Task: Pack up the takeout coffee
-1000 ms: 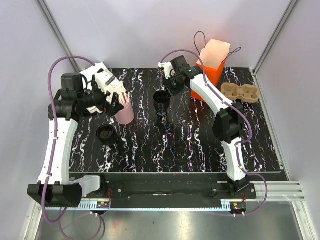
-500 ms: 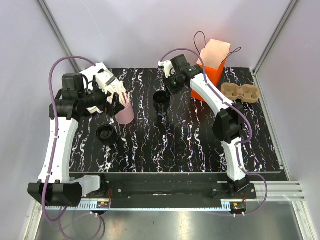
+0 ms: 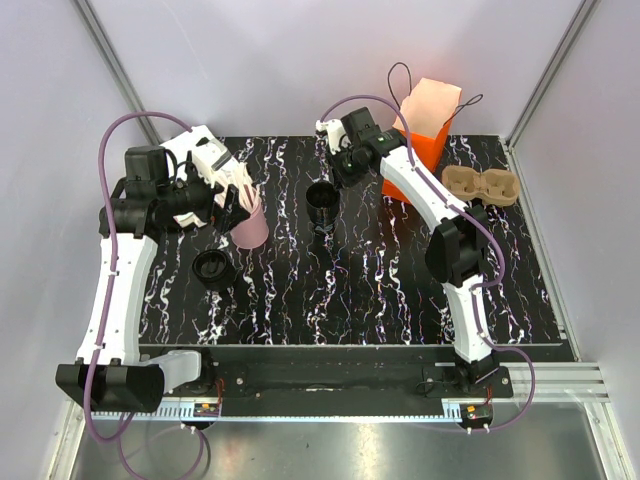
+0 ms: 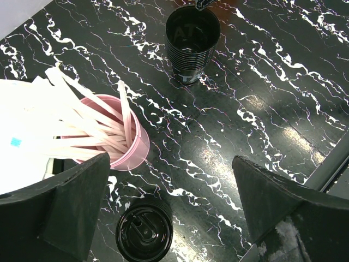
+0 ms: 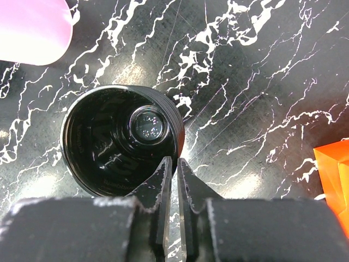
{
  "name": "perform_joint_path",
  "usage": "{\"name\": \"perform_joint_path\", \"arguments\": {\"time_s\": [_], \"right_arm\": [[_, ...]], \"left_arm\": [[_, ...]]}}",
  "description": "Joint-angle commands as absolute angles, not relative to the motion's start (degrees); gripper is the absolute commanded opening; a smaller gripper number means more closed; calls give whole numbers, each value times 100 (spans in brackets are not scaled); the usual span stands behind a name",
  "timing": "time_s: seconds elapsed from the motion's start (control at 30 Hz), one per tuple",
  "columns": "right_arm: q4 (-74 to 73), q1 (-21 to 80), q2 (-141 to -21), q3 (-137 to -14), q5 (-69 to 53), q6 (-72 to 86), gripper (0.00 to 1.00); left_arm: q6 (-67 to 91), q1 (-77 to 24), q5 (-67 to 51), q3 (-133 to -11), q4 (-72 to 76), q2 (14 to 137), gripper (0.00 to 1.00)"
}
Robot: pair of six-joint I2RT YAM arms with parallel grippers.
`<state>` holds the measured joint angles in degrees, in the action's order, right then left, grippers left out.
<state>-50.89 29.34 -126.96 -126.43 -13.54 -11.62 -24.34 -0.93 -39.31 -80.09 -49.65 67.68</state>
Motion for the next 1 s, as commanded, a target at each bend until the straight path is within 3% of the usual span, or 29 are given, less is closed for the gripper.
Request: {"name": "perform_joint_path", "arguments": {"time_s": [0.0,0.27,0.57,0.97], "right_arm": [[-5133,3032,-12700,-12955,-1257,-1178,13],[-5177,3076,-12814,-13043,-1204,-1195,15],[-5194,3094,-12911,-13175,-1037,-1204,0],[-5256,3111,-13175,-13535,-932,-906,0]], "left_arm": [[-2391,-114,-4140,-8016,-4711,6776,99],[-2382,-114,-4140,-7989,-4702,6785,99],[-2355,-114,-4096,-7963,-4676,6785,99],[-2285,-114,-4052,-7954,-4614,6785,99]]}}
